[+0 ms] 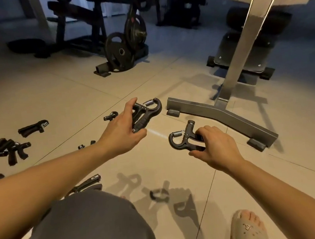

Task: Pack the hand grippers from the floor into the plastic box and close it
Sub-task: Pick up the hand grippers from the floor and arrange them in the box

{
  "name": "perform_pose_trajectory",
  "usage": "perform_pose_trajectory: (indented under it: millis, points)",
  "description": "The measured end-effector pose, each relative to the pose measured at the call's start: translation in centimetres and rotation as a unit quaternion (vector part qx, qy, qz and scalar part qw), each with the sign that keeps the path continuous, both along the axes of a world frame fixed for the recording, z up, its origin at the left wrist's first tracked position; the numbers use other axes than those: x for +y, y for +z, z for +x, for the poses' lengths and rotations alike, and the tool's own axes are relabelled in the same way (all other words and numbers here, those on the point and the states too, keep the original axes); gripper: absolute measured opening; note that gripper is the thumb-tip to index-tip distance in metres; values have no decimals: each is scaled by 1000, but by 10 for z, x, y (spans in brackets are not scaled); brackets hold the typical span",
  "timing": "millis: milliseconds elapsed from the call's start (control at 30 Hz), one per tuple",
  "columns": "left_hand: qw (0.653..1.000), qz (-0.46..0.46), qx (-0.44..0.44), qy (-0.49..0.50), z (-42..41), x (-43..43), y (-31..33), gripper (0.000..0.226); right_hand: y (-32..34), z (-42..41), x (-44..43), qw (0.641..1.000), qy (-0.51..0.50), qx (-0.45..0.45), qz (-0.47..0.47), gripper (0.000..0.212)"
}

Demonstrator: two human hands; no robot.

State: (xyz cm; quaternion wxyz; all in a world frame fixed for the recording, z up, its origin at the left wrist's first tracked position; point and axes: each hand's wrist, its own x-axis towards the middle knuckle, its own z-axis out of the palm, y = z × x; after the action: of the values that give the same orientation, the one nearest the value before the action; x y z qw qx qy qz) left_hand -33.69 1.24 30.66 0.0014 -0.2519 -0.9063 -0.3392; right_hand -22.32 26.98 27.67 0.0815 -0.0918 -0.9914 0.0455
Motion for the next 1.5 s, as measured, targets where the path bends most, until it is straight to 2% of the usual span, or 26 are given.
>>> perform_pose_trajectory:
  millis: [233,400,500,633,800,1100,1500]
  points:
    - [998,37,31,-27,106,1,70,88,72,114,-14,999,-17,45,9,49]
    - [997,15,60,-40,192,3,104,87,110,202,-24,997,-34,69,-7,53]
    - [994,-12,102,-44,240,-1,122,76,129,251,-30,996,-43,80,-19,54]
    - [995,-6,87,-57,293,-13,138,79,151,306,-42,994,-59,84,-29,53]
    - [992,32,100,-75,351,-17,134,57,161,367,-55,994,-63,78,-39,50]
    - [990,76,15,-119,401,12,121,68,170,456,-41,996,-93,4,7,45]
    - [971,1,-26,-238,450,94,103,74,143,537,11,979,-188,-76,2,49]
